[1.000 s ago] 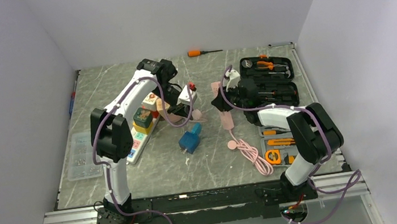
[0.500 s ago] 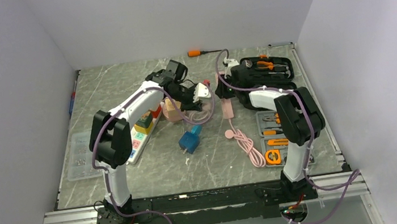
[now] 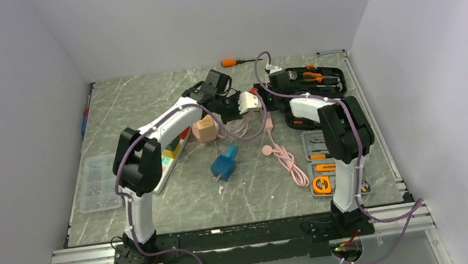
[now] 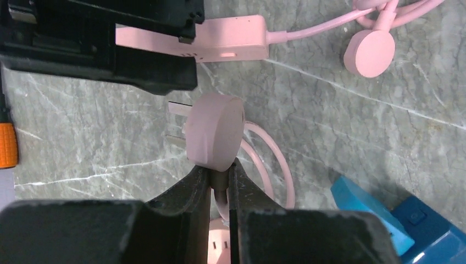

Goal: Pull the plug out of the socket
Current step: Place the socket at the center of the board.

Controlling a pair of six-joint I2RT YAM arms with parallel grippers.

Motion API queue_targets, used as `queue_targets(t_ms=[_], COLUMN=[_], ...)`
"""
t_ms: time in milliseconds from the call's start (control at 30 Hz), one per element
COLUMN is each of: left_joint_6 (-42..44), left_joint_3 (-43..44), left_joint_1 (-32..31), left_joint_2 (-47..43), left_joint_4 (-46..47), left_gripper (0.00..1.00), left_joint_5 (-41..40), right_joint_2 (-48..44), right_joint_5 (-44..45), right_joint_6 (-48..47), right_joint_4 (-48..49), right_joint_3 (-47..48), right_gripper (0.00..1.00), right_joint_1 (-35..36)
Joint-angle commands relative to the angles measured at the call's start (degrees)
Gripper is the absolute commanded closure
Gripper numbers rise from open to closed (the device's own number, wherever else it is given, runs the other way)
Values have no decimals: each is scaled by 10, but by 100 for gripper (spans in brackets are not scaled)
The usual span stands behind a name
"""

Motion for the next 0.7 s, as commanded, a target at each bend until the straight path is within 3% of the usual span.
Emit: queue_targets(t_ms=[0,67,133,200,233,300,500,667], left_joint_6=[-26,-47,-61,-70,-75,-89,-130,-149], left_joint_3=[24,47,70,92,105,129,189,152], left_joint_1=[-15,-16,-17,-17,-17,-17,-9,17], left_joint_2=[29,39,45,47,47,43,2,-61], left_joint_4=[-2,-13,-28,-49,-65,-95,-216,-286], left_gripper=[82,68,43,7,1,1,1,1], left_joint_5=[-59,-58,-61,-61,-62,-64,-107,-133], right_joint_2=[-56,-81,-104,-128,-140,-166,-251,-348], right_joint_5=[13,20,31,40,51,67,129,191], right_joint_6=[30,32,33,35,36,39,44,31], right_joint_4=[10,17,17,18,20,22,14,-23], right_joint_3=[-33,-45,-51,-59,-64,-76,-123,-148], right_gripper=[19,17,16,12,11,1,0,0], right_joint_1=[0,0,0,0,0,1,4,31])
